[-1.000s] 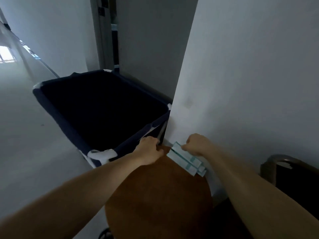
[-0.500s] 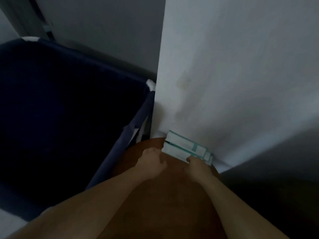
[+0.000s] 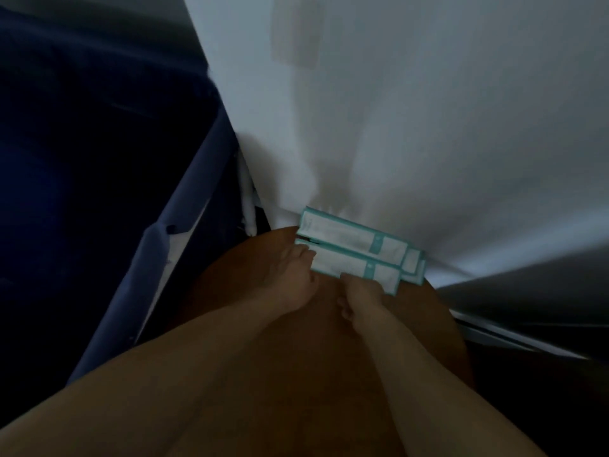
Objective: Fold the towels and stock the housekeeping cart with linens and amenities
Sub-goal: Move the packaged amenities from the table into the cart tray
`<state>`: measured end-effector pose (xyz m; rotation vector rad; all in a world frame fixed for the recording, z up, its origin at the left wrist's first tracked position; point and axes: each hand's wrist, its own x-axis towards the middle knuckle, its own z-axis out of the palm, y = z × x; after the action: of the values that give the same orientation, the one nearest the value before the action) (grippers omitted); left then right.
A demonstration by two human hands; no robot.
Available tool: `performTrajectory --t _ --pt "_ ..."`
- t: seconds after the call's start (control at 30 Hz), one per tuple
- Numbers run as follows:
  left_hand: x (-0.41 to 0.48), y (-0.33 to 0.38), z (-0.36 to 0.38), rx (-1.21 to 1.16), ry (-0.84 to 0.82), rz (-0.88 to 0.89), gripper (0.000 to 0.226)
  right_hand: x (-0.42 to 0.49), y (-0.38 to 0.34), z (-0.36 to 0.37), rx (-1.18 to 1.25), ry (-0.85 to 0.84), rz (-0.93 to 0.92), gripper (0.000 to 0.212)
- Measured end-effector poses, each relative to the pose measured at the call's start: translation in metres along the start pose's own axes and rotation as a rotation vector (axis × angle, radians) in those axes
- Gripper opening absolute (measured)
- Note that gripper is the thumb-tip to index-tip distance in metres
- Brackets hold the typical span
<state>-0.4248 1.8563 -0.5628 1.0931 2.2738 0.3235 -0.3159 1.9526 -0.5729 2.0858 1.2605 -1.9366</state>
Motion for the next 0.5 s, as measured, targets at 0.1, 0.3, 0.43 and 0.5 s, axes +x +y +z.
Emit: performTrajectory --t 0.1,0.3,0.43,0.5 --pt "0.021 -0.005 0.007 0.162 0.003 0.110 0.054 0.015 0.002 -0.008 -0.310 0.057 -0.122 0.018" --pt "0.040 -0.012 0.020 0.377 -0.024 0.183 0.051 0.029 -0.004 -0.022 -0.473 0.201 -0.318 0.019" --pt "0.029 -0.014 0.031 0.481 -0.027 0.181 0.049 0.030 0.000 -0.033 -0.531 0.252 -0.471 0.018" --pt "0.022 -0.018 0.035 0.500 -0.021 0.207 0.049 0.029 0.004 -0.037 -0.752 0.279 -0.724 0.024"
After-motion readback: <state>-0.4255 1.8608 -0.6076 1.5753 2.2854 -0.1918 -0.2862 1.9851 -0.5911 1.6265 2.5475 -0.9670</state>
